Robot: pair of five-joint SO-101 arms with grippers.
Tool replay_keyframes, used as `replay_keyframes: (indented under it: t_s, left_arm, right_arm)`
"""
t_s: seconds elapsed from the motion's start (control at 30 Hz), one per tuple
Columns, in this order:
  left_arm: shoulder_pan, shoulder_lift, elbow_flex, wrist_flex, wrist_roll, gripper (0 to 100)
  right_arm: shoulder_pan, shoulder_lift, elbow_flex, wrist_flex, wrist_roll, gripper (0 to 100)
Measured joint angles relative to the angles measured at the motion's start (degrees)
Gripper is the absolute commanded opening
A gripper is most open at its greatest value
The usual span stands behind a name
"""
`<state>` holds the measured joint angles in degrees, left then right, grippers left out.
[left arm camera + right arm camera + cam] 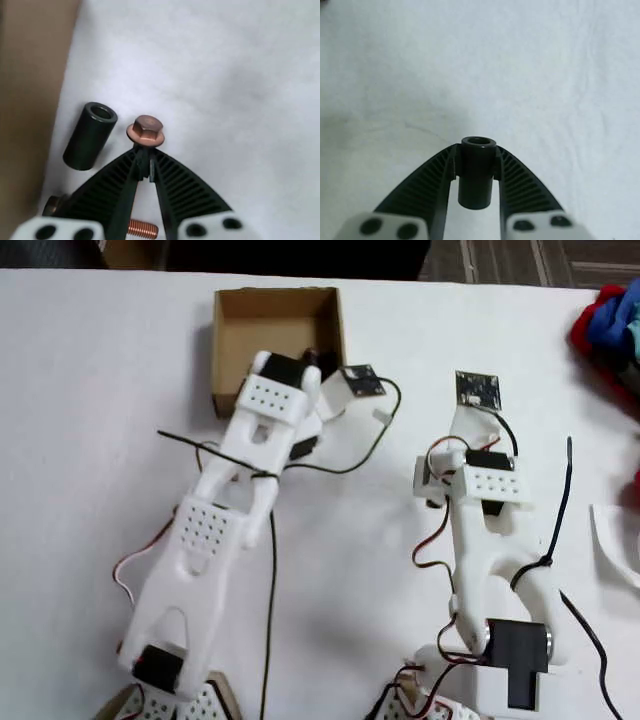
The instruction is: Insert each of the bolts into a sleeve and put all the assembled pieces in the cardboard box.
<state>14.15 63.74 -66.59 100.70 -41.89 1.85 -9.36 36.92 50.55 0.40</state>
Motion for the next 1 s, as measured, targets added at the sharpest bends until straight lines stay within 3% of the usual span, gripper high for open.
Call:
replay_keyframes:
  t_s: [0.23,0.47,1.0]
  left_arm:
    - [-0.1,-2.3,6.1,0.2,2.3,4]
    - [-1.1,-2.8,7.6,0.2,2.3,27]
    - [-3.9,-2.8,-2.3,0.4,2.3,22]
  right_arm:
    - [0.0,0.0,0.0,0.0,0.0,2.0]
    - [0.0,0.0,0.0,0.0,0.0,2.0]
    - [0.0,0.0,0.0,0.0,0.0,2.0]
